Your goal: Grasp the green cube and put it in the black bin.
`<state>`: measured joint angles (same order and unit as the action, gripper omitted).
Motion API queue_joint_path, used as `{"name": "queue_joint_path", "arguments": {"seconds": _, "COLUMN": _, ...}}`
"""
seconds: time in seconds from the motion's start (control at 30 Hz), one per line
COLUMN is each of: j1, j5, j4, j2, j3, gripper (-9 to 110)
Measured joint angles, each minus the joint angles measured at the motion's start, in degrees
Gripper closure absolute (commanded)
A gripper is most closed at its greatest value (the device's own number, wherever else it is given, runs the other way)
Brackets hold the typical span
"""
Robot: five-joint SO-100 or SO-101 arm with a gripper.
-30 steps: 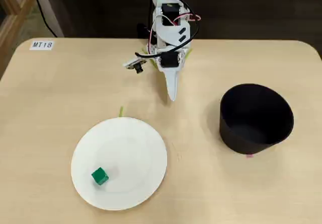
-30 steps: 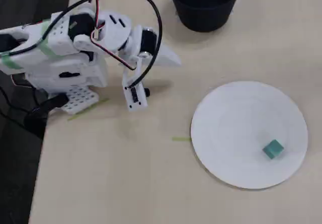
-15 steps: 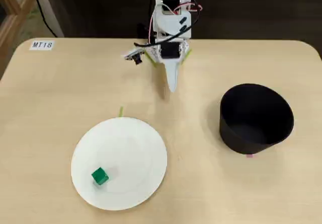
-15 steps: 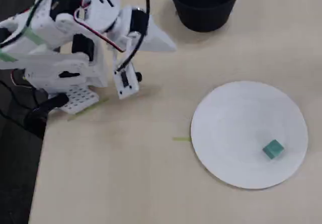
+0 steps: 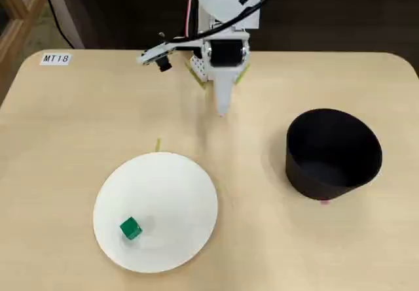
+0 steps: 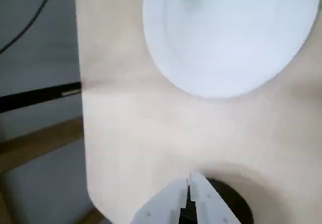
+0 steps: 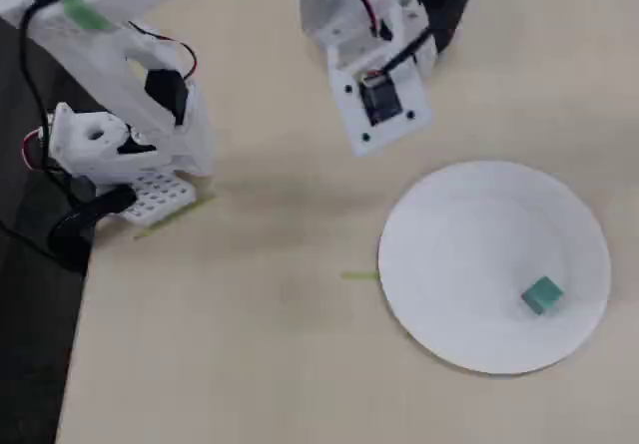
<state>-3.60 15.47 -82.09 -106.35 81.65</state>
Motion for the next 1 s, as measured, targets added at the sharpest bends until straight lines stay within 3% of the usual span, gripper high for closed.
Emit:
{"name": "queue_joint_path", "arguments": {"seconds": 0.43, "j1": -13.2, "j5": 15.0, "j4": -6.2, "j2": 27.7, "j3": -28.5, "gripper": 102}}
{"name": "queue_joint_path", "arguments": {"seconds": 0.63, "j1": -15.0, "j5": 23.8, "j4": -14.9, "j2": 45.0, "j3": -47.9, "gripper": 102}}
{"name": "queue_joint_path", "arguments": {"seconds": 1.0, "j1": -18.3, "j5": 33.4, "j4": -21.1, "j2": 63.6, "j3": -69.3, "gripper": 102}}
